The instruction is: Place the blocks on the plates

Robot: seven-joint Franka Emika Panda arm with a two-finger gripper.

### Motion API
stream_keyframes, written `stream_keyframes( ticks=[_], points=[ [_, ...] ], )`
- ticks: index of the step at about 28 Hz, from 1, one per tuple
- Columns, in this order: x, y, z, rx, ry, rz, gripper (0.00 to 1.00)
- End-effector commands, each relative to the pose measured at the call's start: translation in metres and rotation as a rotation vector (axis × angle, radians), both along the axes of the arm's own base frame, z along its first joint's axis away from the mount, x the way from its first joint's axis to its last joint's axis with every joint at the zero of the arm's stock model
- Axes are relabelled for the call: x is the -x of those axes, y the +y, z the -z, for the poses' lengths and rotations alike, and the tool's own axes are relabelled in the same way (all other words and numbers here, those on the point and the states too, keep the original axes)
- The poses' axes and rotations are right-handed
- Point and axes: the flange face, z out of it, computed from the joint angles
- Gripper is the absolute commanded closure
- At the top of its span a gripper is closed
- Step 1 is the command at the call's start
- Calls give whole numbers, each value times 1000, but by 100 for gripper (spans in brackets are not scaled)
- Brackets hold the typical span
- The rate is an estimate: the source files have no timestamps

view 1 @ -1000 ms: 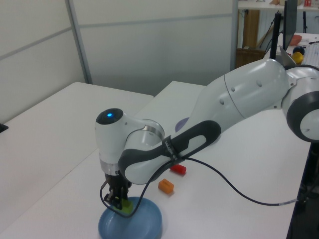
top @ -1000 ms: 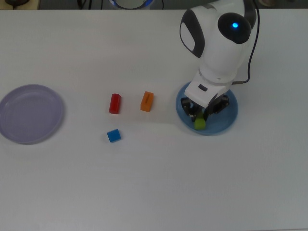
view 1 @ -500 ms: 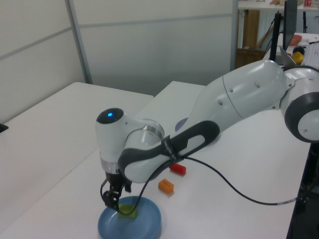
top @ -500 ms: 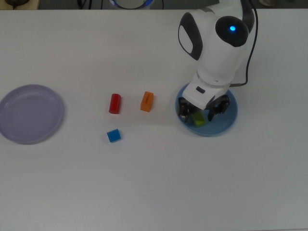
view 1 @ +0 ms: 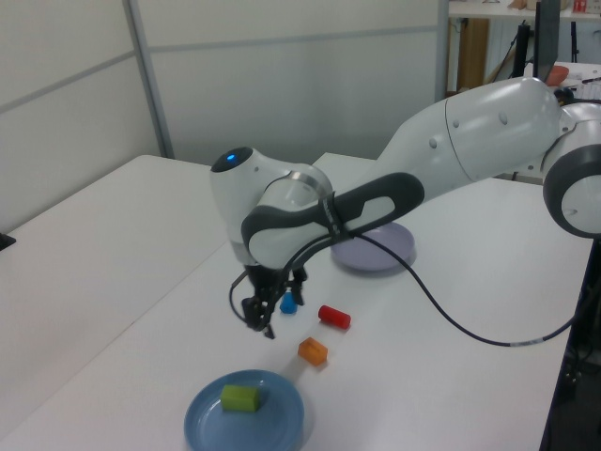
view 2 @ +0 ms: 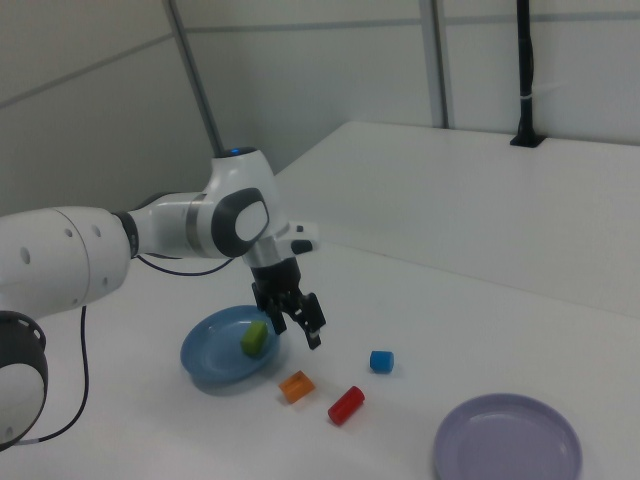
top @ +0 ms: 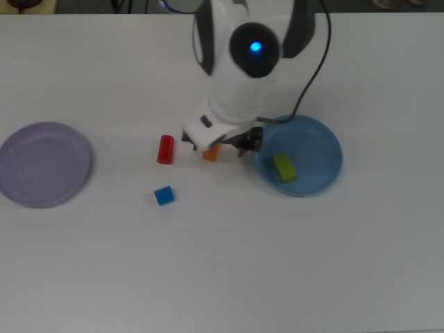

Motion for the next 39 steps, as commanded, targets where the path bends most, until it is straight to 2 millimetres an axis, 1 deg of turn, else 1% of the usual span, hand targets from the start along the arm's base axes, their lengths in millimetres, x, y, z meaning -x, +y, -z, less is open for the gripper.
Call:
stream_keyframes(
  ticks=[1, 3, 6, 8, 9, 12, 13, 14, 15, 17, 18, 19, 20, 25, 28, 30, 31, 33, 35, 36, 37, 38, 39],
  points=[
    [20, -14, 17, -28, 92, 34, 0],
    [25, -18, 30, -26, 117, 39, 0],
    [32, -17, 41, -22, 138, 34, 1],
    [33, -16, 47, -22, 145, 31, 11],
    [32, -17, 51, -22, 151, 33, 20],
    [31, -16, 57, -24, 149, 28, 23],
    [30, -16, 58, -27, 142, 20, 29],
    [29, -17, 58, -30, 135, 14, 37],
    [27, -17, 59, -33, 128, 13, 58],
    [27, -17, 59, -33, 126, 13, 79],
    [27, -17, 58, -34, 125, 11, 86],
    [27, -18, 58, -34, 125, 10, 97],
    [27, -19, 58, -35, 126, 7, 100],
    [26, -19, 58, -39, 127, -16, 100],
    [26, -19, 54, -39, 122, -17, 100],
    [27, -19, 44, -42, 118, -35, 100],
    [30, -16, 26, -49, 108, -79, 100],
    [33, -8, 10, -55, 108, -133, 100],
    [37, -2, 2, -60, 119, -172, 100],
    [38, 7, -1, -63, 120, -194, 100],
    [39, 27, -8, -70, 109, -225, 100],
    [41, 40, -8, -73, 111, -244, 100],
    [43, 48, -9, -76, 110, -256, 100]
  ],
)
